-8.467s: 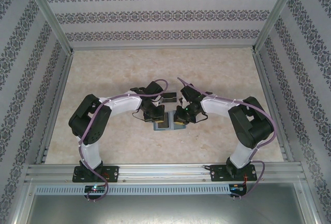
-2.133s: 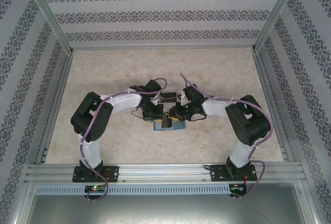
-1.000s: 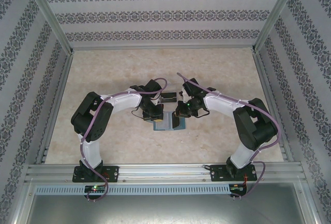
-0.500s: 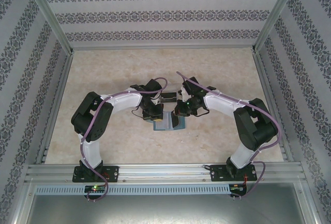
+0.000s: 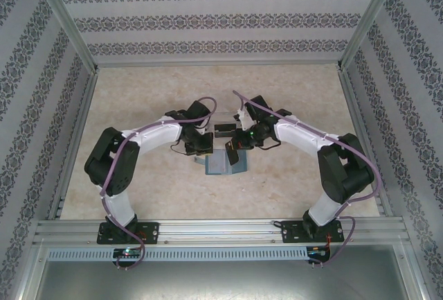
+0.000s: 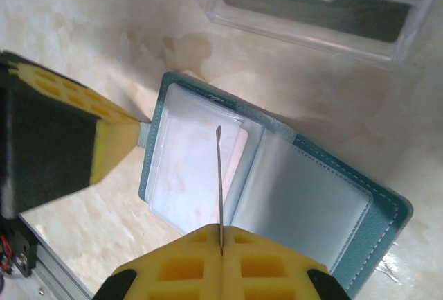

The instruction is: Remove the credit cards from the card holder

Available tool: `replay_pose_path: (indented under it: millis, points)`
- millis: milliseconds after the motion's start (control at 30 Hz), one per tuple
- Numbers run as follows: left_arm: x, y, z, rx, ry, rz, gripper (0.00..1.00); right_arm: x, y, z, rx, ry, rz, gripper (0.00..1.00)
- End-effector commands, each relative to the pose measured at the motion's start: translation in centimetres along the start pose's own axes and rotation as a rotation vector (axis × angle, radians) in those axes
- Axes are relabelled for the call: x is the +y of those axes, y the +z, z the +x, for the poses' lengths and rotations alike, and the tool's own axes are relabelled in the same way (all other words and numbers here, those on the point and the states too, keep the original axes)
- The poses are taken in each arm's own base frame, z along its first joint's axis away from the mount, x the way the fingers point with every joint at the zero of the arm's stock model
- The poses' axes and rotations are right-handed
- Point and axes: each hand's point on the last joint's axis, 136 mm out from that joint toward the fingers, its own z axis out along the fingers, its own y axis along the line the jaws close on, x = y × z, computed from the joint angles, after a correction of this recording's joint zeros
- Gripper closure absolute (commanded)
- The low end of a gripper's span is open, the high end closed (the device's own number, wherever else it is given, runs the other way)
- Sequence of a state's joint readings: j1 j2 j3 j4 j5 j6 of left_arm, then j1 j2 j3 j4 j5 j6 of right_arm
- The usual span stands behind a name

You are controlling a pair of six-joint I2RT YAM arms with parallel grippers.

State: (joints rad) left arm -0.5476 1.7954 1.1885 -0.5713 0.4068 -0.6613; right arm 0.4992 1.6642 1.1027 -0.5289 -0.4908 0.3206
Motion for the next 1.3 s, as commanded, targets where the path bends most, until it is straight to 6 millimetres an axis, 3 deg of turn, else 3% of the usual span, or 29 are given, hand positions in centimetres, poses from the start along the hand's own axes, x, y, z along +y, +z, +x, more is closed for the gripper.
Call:
replay_pose_path:
  millis: [0, 400, 600, 967, 1267]
  points:
    - [1.0, -0.7, -0.7, -0.045, -0.014, 0.002, 0.96, 0.5, -1.7, 0.0, 0.017, -0.163, 0.018, 1.00]
    - [3.1, -1.4, -0.3, -0.064, -0.053, 0.011, 0.96, 0.9, -4.6, -0.8, 0.159, -0.726, 0.119, 0.99]
    - [3.3, -1.7, -0.4, -0.067, -0.061, 0.015, 0.95, 0.6, -4.5, -1.9, 0.280, -0.941, 0.167, 1.00]
    - [4.0, -2.0, -0.3, -0.068, -0.074, 0.014, 0.96, 0.2, -3.7, -6.1, 0.413, -1.099, 0.221, 1.00]
    - [4.6, -1.9, 0.3, -0.066, -0.090, 0.016, 0.96, 1.5, -3.1, -8.0, 0.436, -1.183, 0.199, 1.00]
